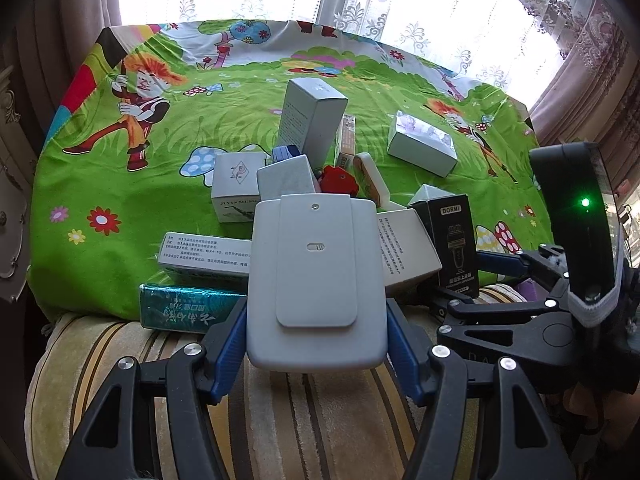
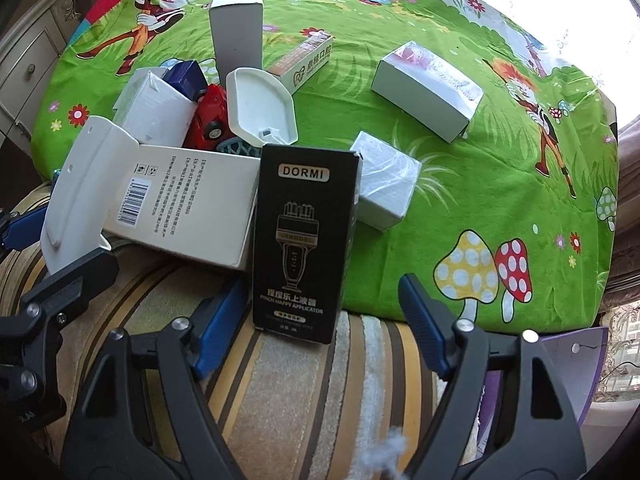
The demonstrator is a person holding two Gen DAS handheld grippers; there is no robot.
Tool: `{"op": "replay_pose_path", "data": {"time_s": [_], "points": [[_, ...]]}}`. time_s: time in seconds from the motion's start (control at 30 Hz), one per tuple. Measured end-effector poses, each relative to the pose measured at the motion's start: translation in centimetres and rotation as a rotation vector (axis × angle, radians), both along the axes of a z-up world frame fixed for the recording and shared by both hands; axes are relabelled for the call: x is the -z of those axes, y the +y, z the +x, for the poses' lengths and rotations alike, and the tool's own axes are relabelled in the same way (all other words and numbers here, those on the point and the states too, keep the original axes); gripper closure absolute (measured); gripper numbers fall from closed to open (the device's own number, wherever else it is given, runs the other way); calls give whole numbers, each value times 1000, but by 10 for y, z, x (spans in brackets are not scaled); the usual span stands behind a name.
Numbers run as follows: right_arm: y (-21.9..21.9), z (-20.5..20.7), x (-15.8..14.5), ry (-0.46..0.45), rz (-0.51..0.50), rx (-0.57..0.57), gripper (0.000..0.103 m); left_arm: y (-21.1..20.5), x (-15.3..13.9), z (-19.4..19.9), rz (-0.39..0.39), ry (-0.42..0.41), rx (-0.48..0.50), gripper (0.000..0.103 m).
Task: Organize rigid objects
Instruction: 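Grasp the white plastic case with the left tool while the right tool grasps the black DORMI box, then lower the black DORMI box into the purple box and open the right tool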
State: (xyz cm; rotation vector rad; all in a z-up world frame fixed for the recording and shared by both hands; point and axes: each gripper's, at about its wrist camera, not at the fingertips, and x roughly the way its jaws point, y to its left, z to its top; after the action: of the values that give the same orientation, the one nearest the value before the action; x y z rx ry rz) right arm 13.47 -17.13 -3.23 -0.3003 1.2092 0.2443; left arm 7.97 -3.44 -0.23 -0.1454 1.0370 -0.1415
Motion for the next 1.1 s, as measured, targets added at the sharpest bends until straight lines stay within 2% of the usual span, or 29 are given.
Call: {"op": "replay_pose_path", "data": {"time_s": [0.03,0.07,0.3,0.7,0.93,1.1], "points": [[-1,1,1,9,11,2,48,0,0,0,0,0,0,39],[-2,1,3,18,25,3,60,0,0,0,-1,-1,0,39],[-12,-6,-7,-19,82,21,60,-4,-3,-4,10,-19,4,39],[-41,-39,-50,-170,167,93,60,-15,-20,-14,31,-77,14,39],[-78,-61,-69,-258,132,177,60,-36,-31,-18,43,-101,60,39],[-112,-77,-81,-309,77,256,60,-65,-39,-21,47,-117,130,39]]}}
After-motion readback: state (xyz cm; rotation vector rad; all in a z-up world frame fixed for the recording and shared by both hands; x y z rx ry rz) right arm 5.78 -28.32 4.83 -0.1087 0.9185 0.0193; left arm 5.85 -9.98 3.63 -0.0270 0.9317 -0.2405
